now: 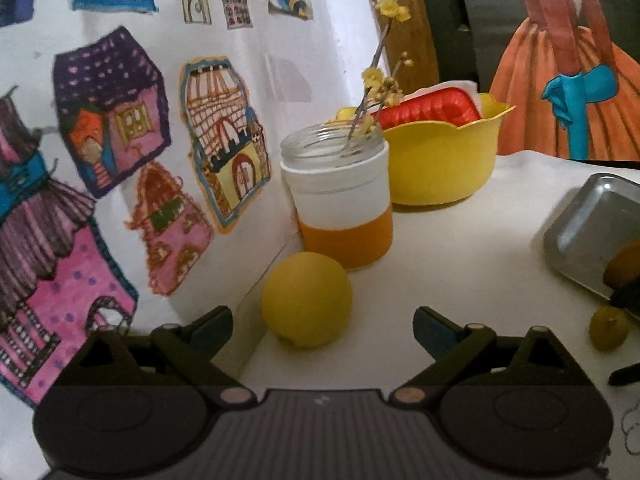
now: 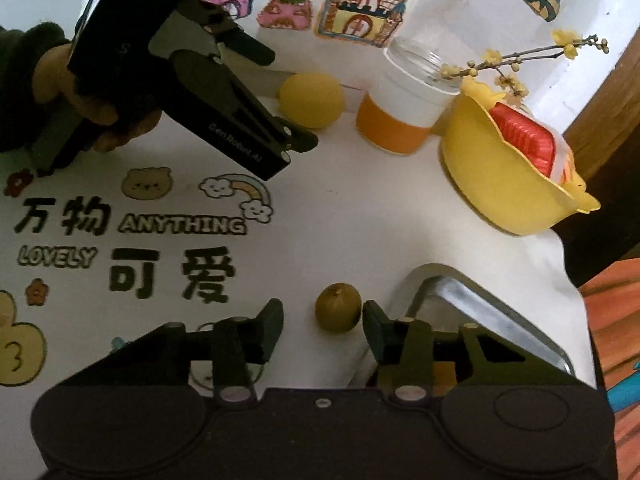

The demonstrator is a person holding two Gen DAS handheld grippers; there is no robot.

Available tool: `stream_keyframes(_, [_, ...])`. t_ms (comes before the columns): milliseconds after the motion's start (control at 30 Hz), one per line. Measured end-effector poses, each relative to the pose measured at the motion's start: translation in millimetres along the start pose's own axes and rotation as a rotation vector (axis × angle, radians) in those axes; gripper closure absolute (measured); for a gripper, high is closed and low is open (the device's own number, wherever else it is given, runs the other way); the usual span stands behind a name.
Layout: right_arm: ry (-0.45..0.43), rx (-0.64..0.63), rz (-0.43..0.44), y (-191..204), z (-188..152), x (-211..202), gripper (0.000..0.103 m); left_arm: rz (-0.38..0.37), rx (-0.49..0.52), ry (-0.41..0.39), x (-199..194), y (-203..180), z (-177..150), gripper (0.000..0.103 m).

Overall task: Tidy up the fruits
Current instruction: 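Grasp the yellow lemon with the left tool while the right tool grasps the small brown fruit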

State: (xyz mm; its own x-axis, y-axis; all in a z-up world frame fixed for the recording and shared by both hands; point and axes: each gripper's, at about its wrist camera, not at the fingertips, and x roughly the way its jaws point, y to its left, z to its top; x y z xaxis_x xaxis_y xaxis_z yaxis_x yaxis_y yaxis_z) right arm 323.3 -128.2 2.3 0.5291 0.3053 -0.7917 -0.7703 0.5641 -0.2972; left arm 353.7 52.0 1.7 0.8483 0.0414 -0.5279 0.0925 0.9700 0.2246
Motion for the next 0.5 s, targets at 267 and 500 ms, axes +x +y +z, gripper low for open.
stream_keyframes(267, [-0.019,0.032,0.017,-3.0,-1.1,3.6,0.075,-0.028,-0.023,0.037,18.9,0.6,2.7,0.017])
stream_keyframes(500, [-0.039,0.042,0.034,-1.8,1.4,7.3,0.075,-0.009,-0.037,0.031,26.4,-1.9,8.0,0.025])
